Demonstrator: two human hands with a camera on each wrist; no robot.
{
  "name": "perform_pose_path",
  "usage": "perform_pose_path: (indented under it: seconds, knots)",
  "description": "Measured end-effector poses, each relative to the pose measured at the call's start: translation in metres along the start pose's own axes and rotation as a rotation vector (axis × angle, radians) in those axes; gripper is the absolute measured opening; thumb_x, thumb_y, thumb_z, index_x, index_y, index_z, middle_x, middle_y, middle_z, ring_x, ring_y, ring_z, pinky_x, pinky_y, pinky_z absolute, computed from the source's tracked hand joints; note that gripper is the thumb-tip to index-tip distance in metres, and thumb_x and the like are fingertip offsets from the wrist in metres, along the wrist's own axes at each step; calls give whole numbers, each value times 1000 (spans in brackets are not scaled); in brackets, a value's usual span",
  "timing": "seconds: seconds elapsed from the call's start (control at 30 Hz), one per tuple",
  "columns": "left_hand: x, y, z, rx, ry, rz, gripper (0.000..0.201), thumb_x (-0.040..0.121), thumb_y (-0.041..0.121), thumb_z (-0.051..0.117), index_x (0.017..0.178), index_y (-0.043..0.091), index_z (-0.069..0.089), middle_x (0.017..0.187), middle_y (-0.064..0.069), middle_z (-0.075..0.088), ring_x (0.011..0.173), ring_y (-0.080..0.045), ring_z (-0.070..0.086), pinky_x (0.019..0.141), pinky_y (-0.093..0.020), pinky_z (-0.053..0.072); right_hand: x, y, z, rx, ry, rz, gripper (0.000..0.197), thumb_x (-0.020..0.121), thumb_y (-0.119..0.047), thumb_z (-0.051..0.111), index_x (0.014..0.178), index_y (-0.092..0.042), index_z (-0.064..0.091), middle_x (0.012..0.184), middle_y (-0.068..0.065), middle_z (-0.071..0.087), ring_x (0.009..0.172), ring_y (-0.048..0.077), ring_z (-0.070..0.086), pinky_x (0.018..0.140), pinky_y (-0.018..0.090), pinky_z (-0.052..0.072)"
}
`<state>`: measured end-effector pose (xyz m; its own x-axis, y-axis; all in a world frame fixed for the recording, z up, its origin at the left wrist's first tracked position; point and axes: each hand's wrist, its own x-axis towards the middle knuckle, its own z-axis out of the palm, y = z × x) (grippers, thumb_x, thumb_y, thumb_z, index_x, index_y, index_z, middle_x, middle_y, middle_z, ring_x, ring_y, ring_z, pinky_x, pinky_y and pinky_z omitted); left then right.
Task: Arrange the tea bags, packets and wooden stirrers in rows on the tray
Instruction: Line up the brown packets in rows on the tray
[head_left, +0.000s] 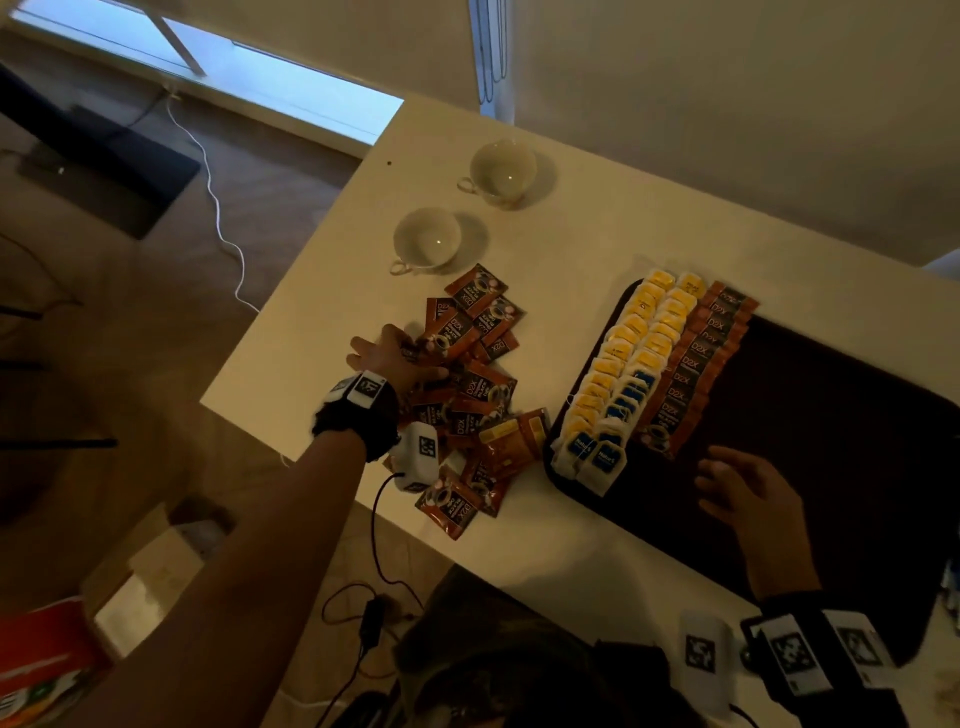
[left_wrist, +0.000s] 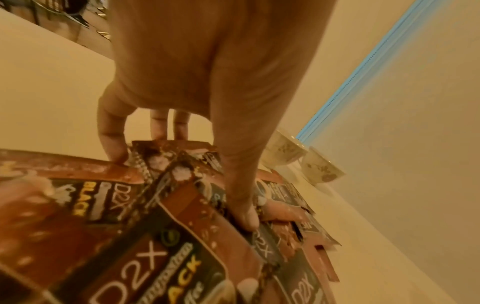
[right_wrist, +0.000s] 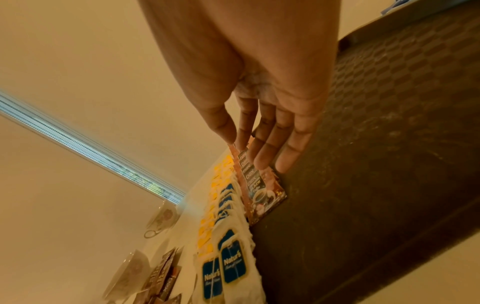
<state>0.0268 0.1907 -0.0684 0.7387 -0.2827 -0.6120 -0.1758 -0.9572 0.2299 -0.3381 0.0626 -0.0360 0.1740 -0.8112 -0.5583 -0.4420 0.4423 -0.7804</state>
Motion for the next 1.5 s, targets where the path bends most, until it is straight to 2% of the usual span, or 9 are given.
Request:
perform_pose_path:
  seconds: [0.2,0.4,0.63,0.83,0.93,1.03,1.2,1.4,1.5]
  knots:
    - [7,7,3,-47,-46,105,56,72,39,77,117,19,51,121,-16,38,115,-36,38,97,-41,39,-5,-4,10,15,-1,-14,21,96,-12,49,115,-11,58,96,-5,61,87,9,59,78,28,50]
    - [5,8,-17,-171,-42,293,31,79,12,71,107,10,57,115,-13,59,103,-30,54,75,-28,37,-7,-9,10,38,10,-34,21,95,-12,49,114,-11,58,104,4,61,87,9,59,76,27,49]
    - [-50,18,-45,-337,229,496,22,82,6,66,100,9,55,92,-2,62,77,-17,57,56,-11,41,-15,-31,24,27,-76,-57,13,94,-16,54,105,-18,58,110,6,63,90,10,61,74,24,50]
    - [-98,67,-28,-571,-58,730,23,82,9,70,98,17,55,101,-3,66,89,-13,65,76,-28,53,-21,-74,61,135,-354,-105,34,94,-21,54,126,-28,45,126,5,53,109,19,58,85,37,55]
    - [-116,96,-11,-532,-287,810,25,77,9,73,96,15,57,96,-8,64,84,-19,64,70,-29,54,-20,-88,64,236,-378,-130,50,90,-38,58,136,-32,38,134,0,48,120,20,53,89,46,54]
    - [-139,118,8,-553,-415,849,27,75,4,73,98,9,59,94,-7,66,84,-14,66,69,-24,56,-21,-93,50,270,-329,-161,29,96,-33,49,125,-27,53,129,-2,53,120,19,54,93,50,50]
    - [-166,144,40,-654,-431,838,34,76,6,73,104,10,56,96,2,68,85,-6,68,69,-20,54,-25,-81,9,293,-332,-126,28,101,-20,39,124,-16,55,116,11,63,101,26,66,83,42,56]
    - [-188,178,71,-573,-413,968,23,85,16,65,105,17,53,103,4,63,88,0,64,71,-16,52,-31,-66,-36,414,-353,-147,26,90,-10,59,115,-16,54,109,8,65,88,17,70,61,27,56]
    - [-197,193,79,-507,-433,1053,24,95,31,51,113,15,53,110,-2,60,100,-12,61,81,-26,53,-27,-60,-52,475,-251,-161,30,87,-7,62,114,-14,53,110,8,63,87,16,69,59,27,57]
